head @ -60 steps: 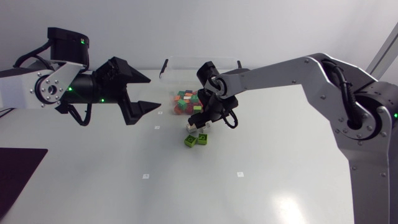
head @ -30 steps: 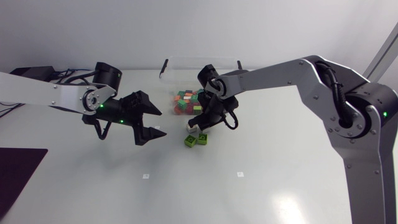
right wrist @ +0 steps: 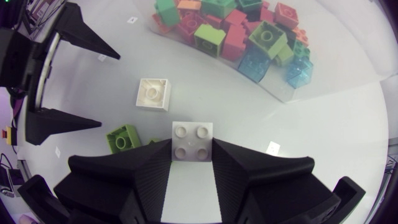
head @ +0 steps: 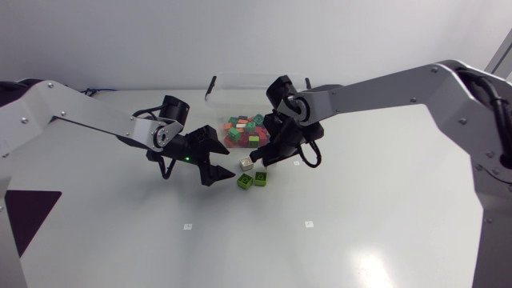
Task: Place the duplo bricks in the container
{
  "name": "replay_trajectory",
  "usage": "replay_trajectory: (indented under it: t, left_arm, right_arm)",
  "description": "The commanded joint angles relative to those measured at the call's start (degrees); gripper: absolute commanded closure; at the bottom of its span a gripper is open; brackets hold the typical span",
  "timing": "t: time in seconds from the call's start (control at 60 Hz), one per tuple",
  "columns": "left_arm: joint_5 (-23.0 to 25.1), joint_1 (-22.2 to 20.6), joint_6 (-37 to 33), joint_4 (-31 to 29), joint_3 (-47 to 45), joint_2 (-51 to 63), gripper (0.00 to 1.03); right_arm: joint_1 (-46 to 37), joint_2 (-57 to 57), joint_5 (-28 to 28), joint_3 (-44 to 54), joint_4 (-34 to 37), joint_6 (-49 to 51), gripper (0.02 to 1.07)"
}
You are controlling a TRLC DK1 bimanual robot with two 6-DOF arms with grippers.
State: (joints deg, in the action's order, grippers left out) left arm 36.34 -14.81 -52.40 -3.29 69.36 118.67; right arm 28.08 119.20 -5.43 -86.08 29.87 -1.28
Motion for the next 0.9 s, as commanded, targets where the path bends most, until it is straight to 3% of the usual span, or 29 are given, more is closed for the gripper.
replay_trajectory:
  t: [0.0, 0.3, 0.717, 0.883]
  left_arm:
    - [1.63, 0.04, 3.01, 1.0, 3.06, 4.02, 0.07]
    - [4.44, -0.05, 6.61, 1.0, 7.98, 9.21, 0.08]
    - [6.2, -2.33, 9.51, 1.0, 12.02, 12.46, 0.12]
    - [6.29, -3.03, 10.39, 1.0, 12.38, 13.34, 0.31]
  right_arm:
    - [-0.48, -4.06, -0.72, 3.03, -0.78, 0.14, 0.77]
    - [-1.27, -12.59, -2.65, 7.86, -3.06, -0.92, 0.77]
    - [-4.08, -20.41, -4.94, 6.98, -6.93, -3.73, 0.77]
    - [-4.78, -20.67, -4.85, 6.1, -10.71, -5.23, 0.77]
